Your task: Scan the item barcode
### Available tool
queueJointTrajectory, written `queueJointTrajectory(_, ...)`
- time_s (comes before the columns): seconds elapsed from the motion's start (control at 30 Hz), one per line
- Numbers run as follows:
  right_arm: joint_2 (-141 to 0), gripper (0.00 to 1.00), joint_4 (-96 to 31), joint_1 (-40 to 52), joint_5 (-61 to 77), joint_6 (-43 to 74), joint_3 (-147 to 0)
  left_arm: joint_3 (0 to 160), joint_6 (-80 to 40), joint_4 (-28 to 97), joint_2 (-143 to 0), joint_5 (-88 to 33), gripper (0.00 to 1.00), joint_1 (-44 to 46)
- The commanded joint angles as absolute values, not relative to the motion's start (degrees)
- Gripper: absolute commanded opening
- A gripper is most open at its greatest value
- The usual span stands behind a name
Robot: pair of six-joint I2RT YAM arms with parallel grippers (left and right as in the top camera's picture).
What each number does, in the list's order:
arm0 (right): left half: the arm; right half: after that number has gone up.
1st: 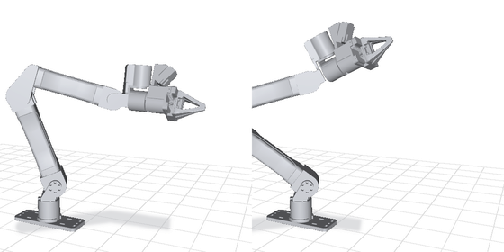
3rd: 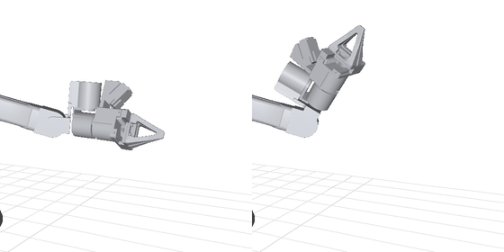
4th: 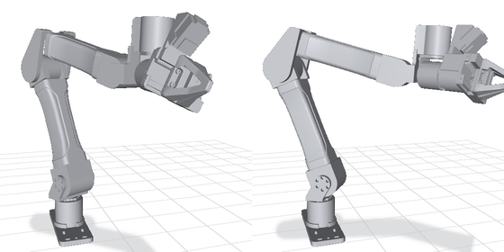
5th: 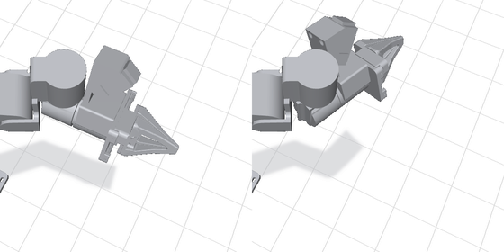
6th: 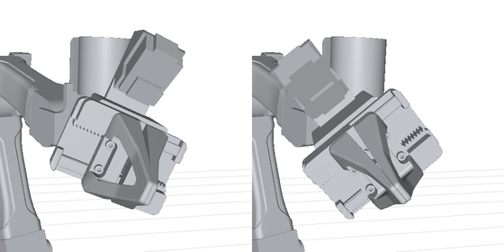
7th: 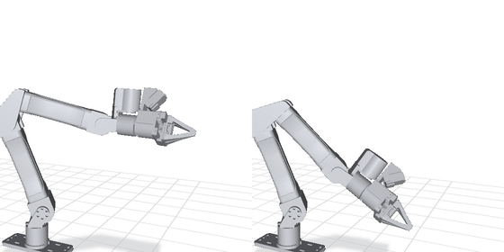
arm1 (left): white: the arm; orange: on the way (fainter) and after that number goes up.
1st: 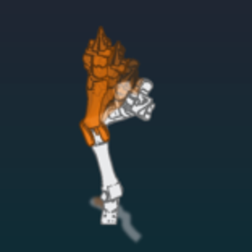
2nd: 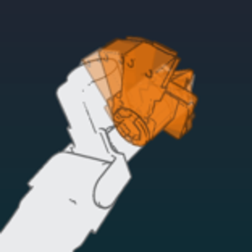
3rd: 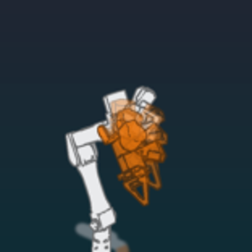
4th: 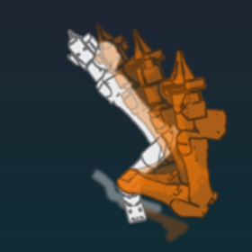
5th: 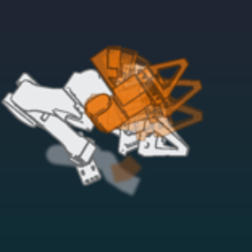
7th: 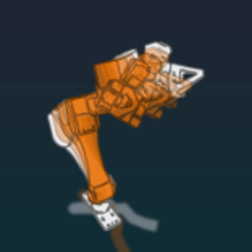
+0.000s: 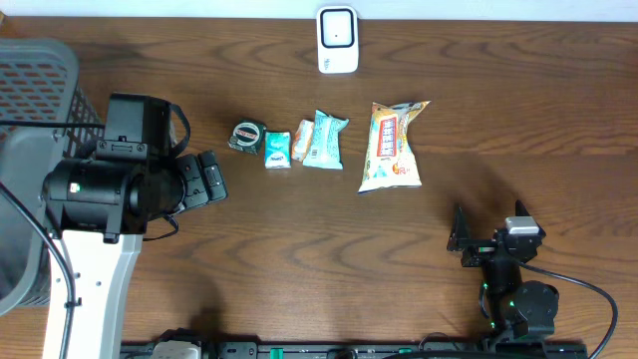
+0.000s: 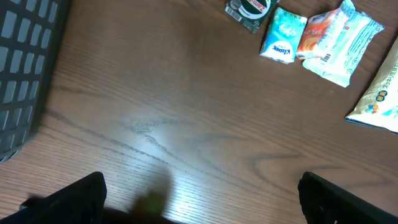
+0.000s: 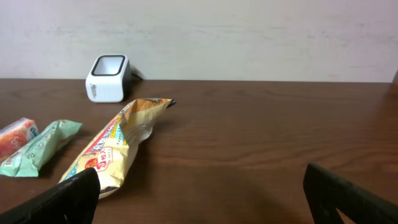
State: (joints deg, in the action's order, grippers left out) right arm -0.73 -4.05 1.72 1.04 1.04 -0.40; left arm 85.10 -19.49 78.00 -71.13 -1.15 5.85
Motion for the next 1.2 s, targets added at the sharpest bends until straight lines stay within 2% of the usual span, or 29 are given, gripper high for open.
queueJointTrajectory(0.0,-0.6,0.99,-4.3,2.0,0.1,1.5,-0.3,85.1,-19.6,78.2,-71.1,-1.0,0.98,5.8)
queueJointTrajectory(0.03,-0.6,0.99,-3.7,2.0,-0.6,1.3,-0.3,85.1,-19.6,78.2,-71.1,-1.0,0.98,5.8)
queueJointTrajectory(0.2,-0.6,0.99,-0.9,2.0,14.0,10.6,-0.3,85.1,-19.6,78.2,-71.1,-1.0,0.98,5.8)
queueJointTrajectory(0.27,-0.6,0.99,1.6,2.0,14.5,12.6,-0.3,85.1,-19.6,78.2,-71.1,-1.0,0.98,5.8)
queueJointTrajectory(0.37,-0.7,0.99,15.7,2.0,14.3,19.9,-0.3,85.1,-19.6,78.2,-71.1,-1.0,0.98,5.8)
queueJointTrajectory(0.5,-2.2,0.99,44.8,2.0,6.4,21.2,-0.5,85.1,-19.6,78.1,-71.0,-1.0,0.98,5.8)
queueJointTrajectory(0.57,-4.1,0.99,51.7,2.0,1.9,21.2,-1.7,85.1,-19.6,78.2,-71.2,-1.0,0.98,5.8)
queueJointTrajectory(0.63,-9.2,0.99,53.4,2.0,0.5,21.2,-7.2,85.1,-19.6,78.2,-71.2,-1.0,0.97,5.8)
queueJointTrajectory(0.73,-20.6,0.99,46.4,2.0,3.9,17.3,-18.5,85.1,-19.6,78.2,-71.2,-1.0,0.98,5.8)
queueJointTrajectory(0.8,-31.6,0.99,38.4,2.0,12.7,9.5,-28.9,85.1,-19.6,78.2,-71.2,-1.0,0.98,5.8)
queueJointTrajectory(0.9,-48.3,0.99,20.3,2.0,21.6,2.7,-45.6,85.1,-19.6,78.2,-71.2,-1.0,0.97,5.8)
queueJointTrajectory(1.07,-68.3,0.99,-16.3,2.8,20.6,-6.8,-68.6,85.1,-19.6,78.2,-71.2,-1.0,0.98,5.8)
queueJointTrajectory(1.17,-78.0,0.99,-30.3,2.8,22.2,-7.0,-77.1,85.1,-19.6,78.2,-71.2,-1.0,0.98,5.8)
